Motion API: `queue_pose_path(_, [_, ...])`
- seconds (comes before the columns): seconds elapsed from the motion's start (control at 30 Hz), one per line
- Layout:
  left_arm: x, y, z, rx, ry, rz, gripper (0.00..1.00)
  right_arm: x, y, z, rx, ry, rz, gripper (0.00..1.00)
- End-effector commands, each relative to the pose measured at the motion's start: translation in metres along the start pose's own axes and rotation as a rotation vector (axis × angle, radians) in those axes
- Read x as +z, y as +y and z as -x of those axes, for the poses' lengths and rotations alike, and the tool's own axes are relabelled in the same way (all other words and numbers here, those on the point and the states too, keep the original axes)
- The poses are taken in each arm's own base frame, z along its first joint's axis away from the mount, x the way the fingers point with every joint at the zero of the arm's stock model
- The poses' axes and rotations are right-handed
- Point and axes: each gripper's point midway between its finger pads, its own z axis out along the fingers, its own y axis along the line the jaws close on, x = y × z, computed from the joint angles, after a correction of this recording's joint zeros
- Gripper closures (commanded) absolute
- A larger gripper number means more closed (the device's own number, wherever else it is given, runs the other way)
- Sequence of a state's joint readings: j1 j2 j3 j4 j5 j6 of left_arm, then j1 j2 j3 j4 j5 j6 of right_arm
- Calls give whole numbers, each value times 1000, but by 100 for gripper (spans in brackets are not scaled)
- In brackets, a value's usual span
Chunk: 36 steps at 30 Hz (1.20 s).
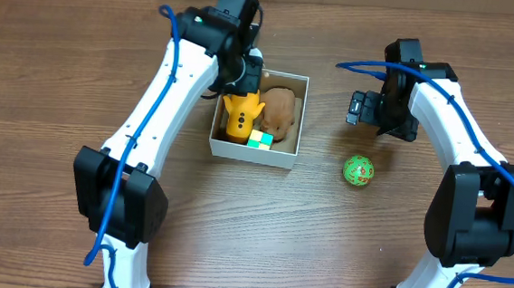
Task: Pack container
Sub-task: 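Carry the stick toy with the left gripper over the box, then release the stick toy into the box and retract the left gripper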
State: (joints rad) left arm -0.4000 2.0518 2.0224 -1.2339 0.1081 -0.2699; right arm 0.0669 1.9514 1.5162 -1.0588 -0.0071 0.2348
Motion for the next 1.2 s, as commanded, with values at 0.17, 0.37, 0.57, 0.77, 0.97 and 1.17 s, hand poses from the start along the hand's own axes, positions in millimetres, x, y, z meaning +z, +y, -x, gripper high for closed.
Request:
queue_pose_path(0.17, [-1,-7,4,12,-33,56,94,-6,-1,4,-5,-24,-2,0])
queue_pose_path(0.37, [-1,-7,2,12,-26,57,78,-6,-1,4,-5,-24,-2,0])
queue_pose_path(0.57, [-1,-9,2,13,-22,45,24,-6,-1,4,-5,-24,-3,0])
queue_pose_path(0.77, [-9,-5,17,-1,-75,37,23,-6,-1,4,-5,-24,-3,0])
queue_pose_path(0.97, [-44,43,52,-105,-184,55,12,-6,-1,4,-5,-24,-2,0])
queue_pose_path(1.17, [-63,148,48,-278,-181,245,0,-6,-1,4,-5,-24,-2,0])
